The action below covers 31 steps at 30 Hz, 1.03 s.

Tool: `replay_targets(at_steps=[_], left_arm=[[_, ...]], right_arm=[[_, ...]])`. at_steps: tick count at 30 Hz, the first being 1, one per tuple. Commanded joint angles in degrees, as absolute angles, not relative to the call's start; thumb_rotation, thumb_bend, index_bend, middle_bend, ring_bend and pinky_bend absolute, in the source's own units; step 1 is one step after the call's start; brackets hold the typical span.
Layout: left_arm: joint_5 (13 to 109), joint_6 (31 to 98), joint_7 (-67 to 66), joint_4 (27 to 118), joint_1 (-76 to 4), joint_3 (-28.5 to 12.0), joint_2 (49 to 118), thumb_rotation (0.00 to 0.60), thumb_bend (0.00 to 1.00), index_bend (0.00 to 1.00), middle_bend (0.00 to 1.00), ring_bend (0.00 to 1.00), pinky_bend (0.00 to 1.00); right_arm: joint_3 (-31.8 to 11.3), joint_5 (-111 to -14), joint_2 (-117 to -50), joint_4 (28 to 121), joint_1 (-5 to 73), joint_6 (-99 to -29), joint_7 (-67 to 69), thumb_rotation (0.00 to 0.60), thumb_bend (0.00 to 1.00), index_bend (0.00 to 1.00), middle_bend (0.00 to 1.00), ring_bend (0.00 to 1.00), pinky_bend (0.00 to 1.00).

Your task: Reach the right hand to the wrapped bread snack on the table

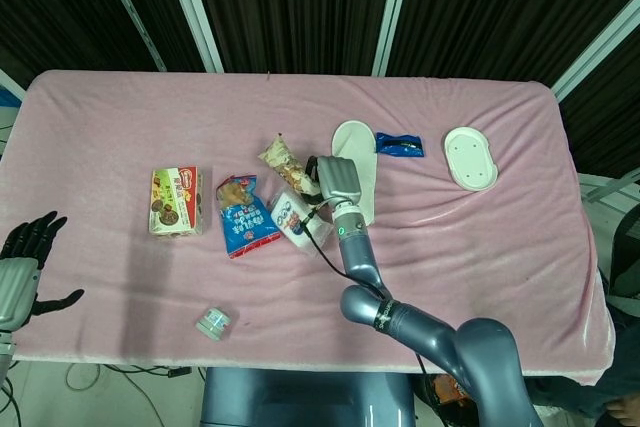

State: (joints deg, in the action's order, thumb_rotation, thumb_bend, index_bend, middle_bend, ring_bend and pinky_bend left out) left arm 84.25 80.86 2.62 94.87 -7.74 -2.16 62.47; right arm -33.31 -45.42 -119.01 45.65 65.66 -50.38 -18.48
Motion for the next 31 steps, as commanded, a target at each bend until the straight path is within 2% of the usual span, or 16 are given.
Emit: replay_targets(at_steps=[1,8,12,17,20,27,31], left_arm=[[84.4,81.1,2.6,95.0,-7.7,-2.2,62.5,0.600,0.00,0.00,0.00,0.00,0.00],[85.1,81.9,2.4,94.7,-7.4,-2.0,62.9,0.600,0.00,0.00,0.00,0.00,0.00],[85.8,82.5,2.2,95.0,-7.2,-1.8,62.8,0.600,0.00,0.00,0.00,0.00,0.00],[86.7,83.4,2.5,94.5,-6.8,-1.5,63.0,0.600,0.00,0.00,0.00,0.00,0.00],[87.0,83.6,2.5,94.7,-6.7,-1.4,62.8,0.600,0.00,0.00,0.00,0.00,0.00],[87.5,84.0,2.5,94.5,-6.4,-1.1,62.9,0.600,0.00,0.00,0.00,0.00,0.00],[87.7,84.2,2.5,94.8,-6.4,-1.1,62.7,0.600,0.00,0.00,0.00,0.00,0.00]], right_arm=[[-33.7,-49.3,-113.5,55.2,62.4,-56.1,-16.2,0.600,0.44,0.80,0.75,0.78,0.82],[-33.5,-52.9,-102.0,76.5,53.6,-64.4,-15.9,0.600,0.44,0.80,0.75,0.77,0.82],[-31.7,-54.4,-94.9,90.0,46.8,-68.2,-15.2,0.600,0.44,0.80,0.75,0.77,0.82],[-25.9,-59.0,-85.8,105.9,36.3,-72.5,-10.8,0.600,0.44,0.80,0.75,0.77,0.82],[-20.3,-63.9,-80.6,112.8,30.0,-74.9,-7.3,0.600,0.44,0.80,0.75,0.77,0.82],[-8.9,-76.7,-73.9,117.6,20.0,-79.7,1.3,0.600,0.44,0.80,0.75,0.77,0.82],[-4.7,-82.4,-72.1,117.0,16.7,-81.5,6.4,0.600,0.44,0.80,0.75,0.77,0.82]])
